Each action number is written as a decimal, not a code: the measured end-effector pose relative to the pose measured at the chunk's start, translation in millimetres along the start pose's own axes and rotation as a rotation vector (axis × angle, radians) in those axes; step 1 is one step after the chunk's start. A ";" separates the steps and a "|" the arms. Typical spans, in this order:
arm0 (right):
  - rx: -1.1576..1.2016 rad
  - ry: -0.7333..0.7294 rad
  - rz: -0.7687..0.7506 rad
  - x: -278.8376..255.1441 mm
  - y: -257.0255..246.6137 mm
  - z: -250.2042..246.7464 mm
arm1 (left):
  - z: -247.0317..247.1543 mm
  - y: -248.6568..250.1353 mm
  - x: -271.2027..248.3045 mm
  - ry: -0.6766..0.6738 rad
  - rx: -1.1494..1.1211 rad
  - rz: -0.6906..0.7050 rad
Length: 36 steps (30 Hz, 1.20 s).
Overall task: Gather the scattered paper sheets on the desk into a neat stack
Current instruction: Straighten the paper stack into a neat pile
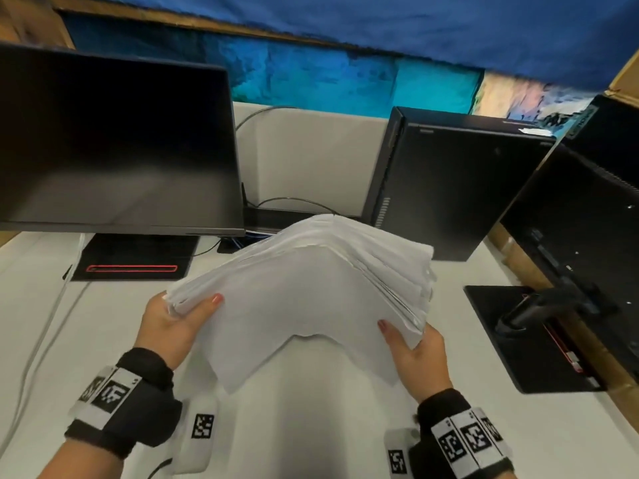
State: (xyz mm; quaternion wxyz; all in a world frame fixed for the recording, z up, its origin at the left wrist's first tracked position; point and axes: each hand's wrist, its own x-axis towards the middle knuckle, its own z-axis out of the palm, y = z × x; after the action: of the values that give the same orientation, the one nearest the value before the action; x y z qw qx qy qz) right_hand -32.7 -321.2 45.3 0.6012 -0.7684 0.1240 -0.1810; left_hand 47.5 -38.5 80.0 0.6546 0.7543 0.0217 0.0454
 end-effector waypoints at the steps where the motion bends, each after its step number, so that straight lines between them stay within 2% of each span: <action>1: 0.048 -0.015 0.048 -4.5 5.0 1.2 | -1.8 -1.6 -1.2 -0.035 0.016 0.014; 3: 0.141 -0.063 0.168 -12.7 13.9 2.5 | -2.8 -11.1 -6.3 -0.095 0.030 -0.009; 6: 0.229 -0.007 0.267 -15.7 19.1 5.2 | 2.1 -30.1 -14.0 -0.058 0.014 -0.111; 11: 0.185 0.031 0.177 -5.9 12.3 3.8 | 5.4 -24.9 -8.5 0.008 0.018 -0.050; 14: 0.219 0.001 0.149 -4.4 8.9 -5.3 | -3.8 -23.2 -6.2 -0.045 -0.006 -0.025; 16: 0.203 -0.004 0.149 -4.5 11.1 -7.4 | -4.6 -28.4 -6.4 -0.077 0.020 -0.030; 20: 0.246 0.042 0.160 -2.0 3.9 -1.9 | 3.2 -26.5 -3.3 -0.031 -0.005 -0.049; 23: 0.254 0.049 0.133 -1.0 -0.8 -3.4 | 1.4 -23.7 0.2 -0.024 -0.038 -0.023; 26: 0.224 0.046 0.154 -7.4 1.9 -3.6 | -0.5 -27.7 -2.5 -0.041 0.022 0.029; 31: 0.307 0.279 0.052 -1.4 -20.5 3.7 | 7.0 -22.7 -6.3 0.138 -0.122 0.105; 33: 0.312 0.374 0.041 8.9 -32.4 6.4 | 10.5 -19.6 -2.4 0.229 -0.150 0.068; 36: 0.328 0.397 0.085 17.2 -40.2 8.0 | 15.9 -15.2 4.9 0.303 -0.154 0.002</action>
State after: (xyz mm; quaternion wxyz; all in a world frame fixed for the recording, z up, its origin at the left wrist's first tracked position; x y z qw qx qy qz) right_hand -14.9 -311.3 84.7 0.6885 -0.6042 0.2408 -0.3207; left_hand 54.3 -51.6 62.9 0.6997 0.6864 0.1161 0.1608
